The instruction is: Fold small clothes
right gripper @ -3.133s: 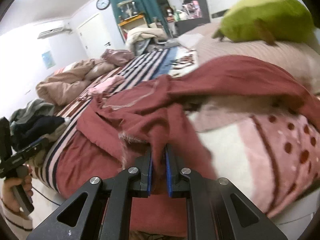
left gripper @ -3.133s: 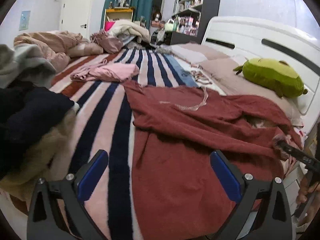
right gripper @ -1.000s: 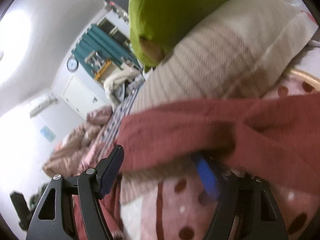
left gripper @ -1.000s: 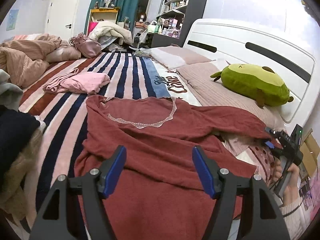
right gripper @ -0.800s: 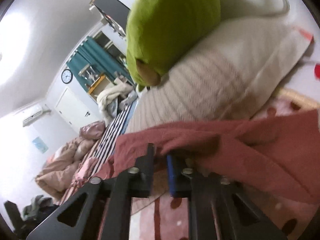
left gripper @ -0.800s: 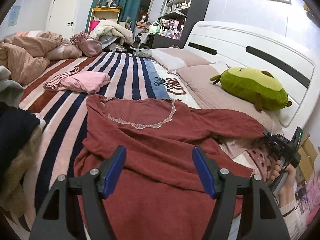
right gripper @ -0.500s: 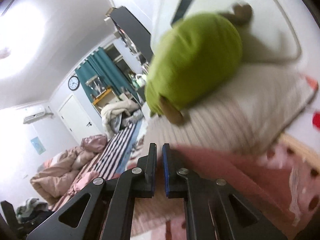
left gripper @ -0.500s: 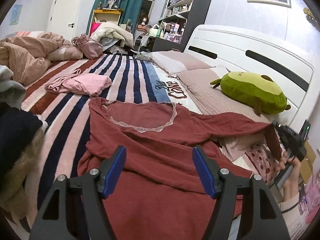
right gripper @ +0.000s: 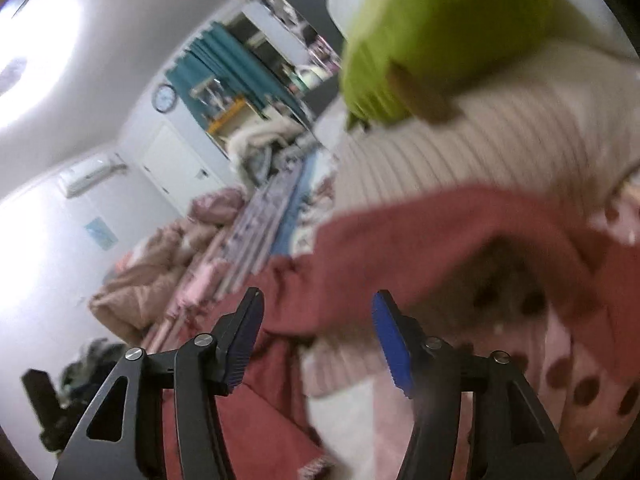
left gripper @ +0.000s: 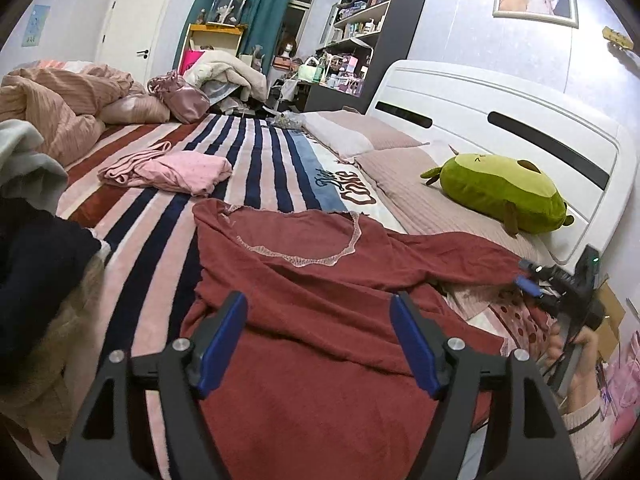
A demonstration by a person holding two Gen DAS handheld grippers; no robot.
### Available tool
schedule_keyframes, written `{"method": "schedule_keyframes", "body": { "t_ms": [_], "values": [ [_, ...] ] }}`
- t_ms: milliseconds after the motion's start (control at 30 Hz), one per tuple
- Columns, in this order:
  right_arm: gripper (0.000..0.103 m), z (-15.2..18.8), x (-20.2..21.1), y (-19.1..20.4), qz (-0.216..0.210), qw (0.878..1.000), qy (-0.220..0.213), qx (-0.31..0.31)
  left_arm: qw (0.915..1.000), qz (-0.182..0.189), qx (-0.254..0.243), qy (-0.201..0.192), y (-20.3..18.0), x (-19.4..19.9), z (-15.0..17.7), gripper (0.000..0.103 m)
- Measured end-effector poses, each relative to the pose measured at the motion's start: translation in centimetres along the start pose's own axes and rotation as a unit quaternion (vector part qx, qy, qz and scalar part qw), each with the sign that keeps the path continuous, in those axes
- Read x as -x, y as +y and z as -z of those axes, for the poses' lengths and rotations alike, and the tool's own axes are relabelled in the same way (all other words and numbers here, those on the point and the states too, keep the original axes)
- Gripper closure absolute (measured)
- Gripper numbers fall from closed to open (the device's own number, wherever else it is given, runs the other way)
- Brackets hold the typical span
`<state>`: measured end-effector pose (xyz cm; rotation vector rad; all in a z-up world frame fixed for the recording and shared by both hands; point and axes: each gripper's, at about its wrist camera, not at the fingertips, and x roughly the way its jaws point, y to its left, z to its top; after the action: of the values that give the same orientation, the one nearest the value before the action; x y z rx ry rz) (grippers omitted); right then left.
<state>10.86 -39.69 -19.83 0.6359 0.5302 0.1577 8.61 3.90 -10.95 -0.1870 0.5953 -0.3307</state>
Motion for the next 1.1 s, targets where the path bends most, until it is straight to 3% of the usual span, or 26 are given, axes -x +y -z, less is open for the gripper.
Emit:
{"method": "schedule_keyframes", "body": {
  "t_ms": [167, 367, 467, 533, 667, 833, 967, 1100],
  "values": [
    [0.048, -0.3, -1.6, -1.9, 0.017, 1.0, -0.018, -0.01, 1.0, -0.004, 0.0, 0.001, -0.1, 0.0, 0.1, 0.032],
    [0.051, -0.9, -0.3, -2.0, -0.007, 0.998, -0.057, 0.009, 0.9999, -0.015, -0.004, 0.004, -0.6, -0.5, -0.2, 0.032],
    [0.05, -0.3, 0.5, -2.8, 0.021, 0.998, -0.06, 0.002, 0.9997, -0.019, -0.009, 0.009, -1.1, -0.9, -0.3, 0.032],
    [0.05, 0.2, 0.9, -3.7, 0.015, 0.998, -0.062, -0.006, 0.9996, -0.02, -0.014, 0.014, -1.5, -1.3, -0.4, 0.032],
    [0.05, 0.0, 0.8, -3.9, 0.037, 0.998, -0.05, 0.016, 0.9993, -0.019, -0.023, 0.022, -2.3, -1.8, -0.3, 0.032],
    [0.05, 0.4, 0.7, -4.4, 0.021, 1.0, -0.004, -0.008, 0.999, -0.025, -0.028, 0.026, -2.7, -2.1, -0.4, 0.032],
    [0.05, -0.8, 1.6, -4.7, 0.054, 0.997, -0.056, 0.0, 0.999, -0.027, -0.027, 0.023, -2.9, -2.0, -0.6, 0.032],
    [0.05, -2.2, 2.7, -4.3, -0.001, 0.996, -0.093, -0.006, 0.9992, -0.029, -0.021, 0.018, -2.8, -1.7, -0.6, 0.032]
  ]
}}
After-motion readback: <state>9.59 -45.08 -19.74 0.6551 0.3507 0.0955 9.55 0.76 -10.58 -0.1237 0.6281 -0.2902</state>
